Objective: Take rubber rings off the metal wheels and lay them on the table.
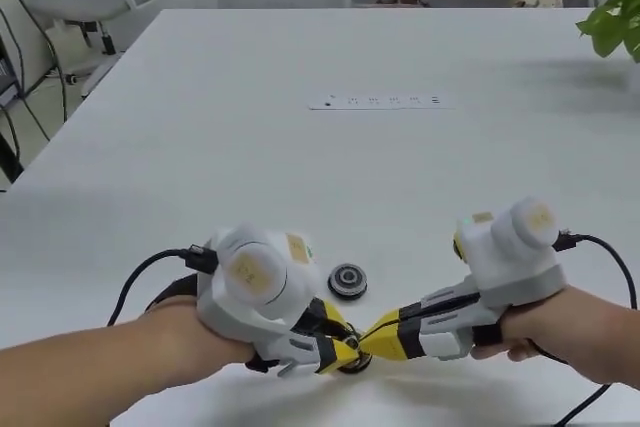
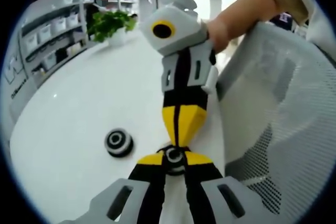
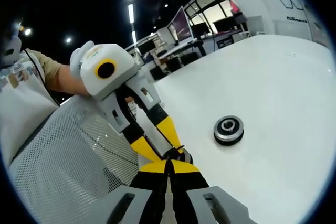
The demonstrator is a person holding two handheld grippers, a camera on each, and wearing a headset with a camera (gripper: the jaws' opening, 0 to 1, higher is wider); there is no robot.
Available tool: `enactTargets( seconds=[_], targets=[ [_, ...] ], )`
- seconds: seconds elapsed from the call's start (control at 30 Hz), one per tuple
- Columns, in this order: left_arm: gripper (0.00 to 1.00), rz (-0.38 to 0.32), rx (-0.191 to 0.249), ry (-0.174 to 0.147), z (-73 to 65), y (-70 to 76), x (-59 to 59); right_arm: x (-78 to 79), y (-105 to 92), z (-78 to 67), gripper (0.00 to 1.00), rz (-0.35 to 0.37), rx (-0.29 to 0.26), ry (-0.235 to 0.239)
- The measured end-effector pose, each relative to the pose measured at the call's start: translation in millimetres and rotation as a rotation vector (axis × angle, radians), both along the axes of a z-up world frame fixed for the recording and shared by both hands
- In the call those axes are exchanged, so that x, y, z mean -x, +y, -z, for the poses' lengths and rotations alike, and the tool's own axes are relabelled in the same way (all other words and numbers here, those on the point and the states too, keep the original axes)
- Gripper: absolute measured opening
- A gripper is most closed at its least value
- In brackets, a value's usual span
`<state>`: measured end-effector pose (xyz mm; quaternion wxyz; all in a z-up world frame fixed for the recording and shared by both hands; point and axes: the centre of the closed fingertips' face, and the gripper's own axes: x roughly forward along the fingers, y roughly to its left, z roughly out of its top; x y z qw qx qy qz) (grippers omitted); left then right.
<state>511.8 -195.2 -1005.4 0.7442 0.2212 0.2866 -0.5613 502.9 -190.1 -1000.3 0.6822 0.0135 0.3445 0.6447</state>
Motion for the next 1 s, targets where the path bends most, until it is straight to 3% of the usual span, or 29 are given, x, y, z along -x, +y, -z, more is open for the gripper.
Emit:
enactTargets(
  seconds=[0.37,0.7,1.0],
  targets=[
    [0.21,0.034,0.008,-0.014,-8.3,1.2,3.8,-7.0,-2.9,-6.3,0.00,0.025,-0.020,-0.004],
    [0.28,0.023,0.057,0.001,-29.5,8.0,5.7,-10.5,-2.8,-14.1,0.00,0.037,-0.039,-0.006],
    [0.36,-0.024,0.104,0.013,-45.3,23.8,5.8,-13.0,1.7,-26.5,0.00,0.038,-0.063,0.002]
  ],
)
